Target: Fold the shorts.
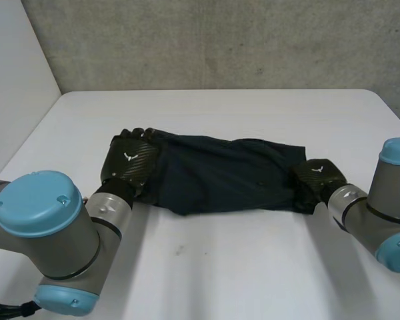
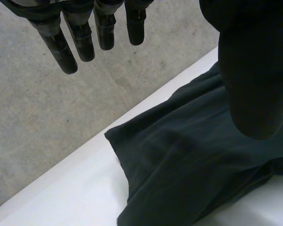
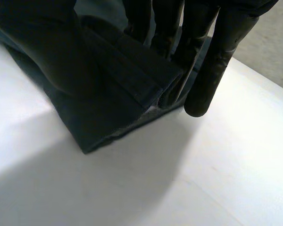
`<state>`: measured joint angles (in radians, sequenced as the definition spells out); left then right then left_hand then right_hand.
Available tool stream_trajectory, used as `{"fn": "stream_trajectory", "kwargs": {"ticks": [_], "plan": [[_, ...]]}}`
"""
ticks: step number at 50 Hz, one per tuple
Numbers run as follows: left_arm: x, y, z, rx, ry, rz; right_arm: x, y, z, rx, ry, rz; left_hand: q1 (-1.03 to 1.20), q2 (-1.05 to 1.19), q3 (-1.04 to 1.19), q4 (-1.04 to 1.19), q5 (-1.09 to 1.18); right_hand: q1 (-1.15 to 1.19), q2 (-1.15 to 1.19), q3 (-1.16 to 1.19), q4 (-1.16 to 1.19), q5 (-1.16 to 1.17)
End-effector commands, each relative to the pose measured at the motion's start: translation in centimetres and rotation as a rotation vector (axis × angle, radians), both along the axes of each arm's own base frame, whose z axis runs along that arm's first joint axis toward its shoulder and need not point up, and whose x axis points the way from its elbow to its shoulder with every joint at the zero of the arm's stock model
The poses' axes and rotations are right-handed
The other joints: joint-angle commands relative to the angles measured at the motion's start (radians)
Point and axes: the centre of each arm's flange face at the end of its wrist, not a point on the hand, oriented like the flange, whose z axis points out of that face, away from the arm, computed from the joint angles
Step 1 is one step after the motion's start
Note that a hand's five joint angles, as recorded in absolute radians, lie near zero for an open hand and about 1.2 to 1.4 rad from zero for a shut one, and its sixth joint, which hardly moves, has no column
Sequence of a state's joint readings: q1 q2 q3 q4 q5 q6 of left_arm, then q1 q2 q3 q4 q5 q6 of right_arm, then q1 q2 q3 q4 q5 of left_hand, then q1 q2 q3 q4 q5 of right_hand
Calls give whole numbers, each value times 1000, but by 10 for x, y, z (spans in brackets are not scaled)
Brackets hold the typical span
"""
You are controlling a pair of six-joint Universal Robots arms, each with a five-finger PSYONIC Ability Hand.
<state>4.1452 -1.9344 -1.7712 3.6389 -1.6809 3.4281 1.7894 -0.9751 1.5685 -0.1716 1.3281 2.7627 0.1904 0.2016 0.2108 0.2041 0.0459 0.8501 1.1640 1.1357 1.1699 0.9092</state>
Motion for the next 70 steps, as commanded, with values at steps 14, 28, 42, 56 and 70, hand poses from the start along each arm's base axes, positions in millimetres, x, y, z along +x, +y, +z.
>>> {"fn": "stream_trajectory", "kwargs": {"ticks": [14,28,42,56,70], "plan": [[1,-11,46,-112,71,20,-29,-23,88,-316,464,42,-9,-20,-30,-23,-39,546,232,261,226,312],[-6,-25,105,-200,168,24,149,92,83,-653,440,758,-9,-20,-30,-23,-39,546,232,261,226,312],[-10,-35,123,-194,222,23,159,94,86,-377,86,681,-9,-20,-30,-23,-39,-676,-989,-961,-995,-909],[-63,-44,59,39,149,-65,101,29,116,-38,-344,210,20,9,0,6,-10,-676,-989,-961,-995,-909],[-64,-39,-42,349,-64,-24,103,6,20,171,-136,155,91,79,70,77,61,-676,-989,-961,-995,-909]]}}
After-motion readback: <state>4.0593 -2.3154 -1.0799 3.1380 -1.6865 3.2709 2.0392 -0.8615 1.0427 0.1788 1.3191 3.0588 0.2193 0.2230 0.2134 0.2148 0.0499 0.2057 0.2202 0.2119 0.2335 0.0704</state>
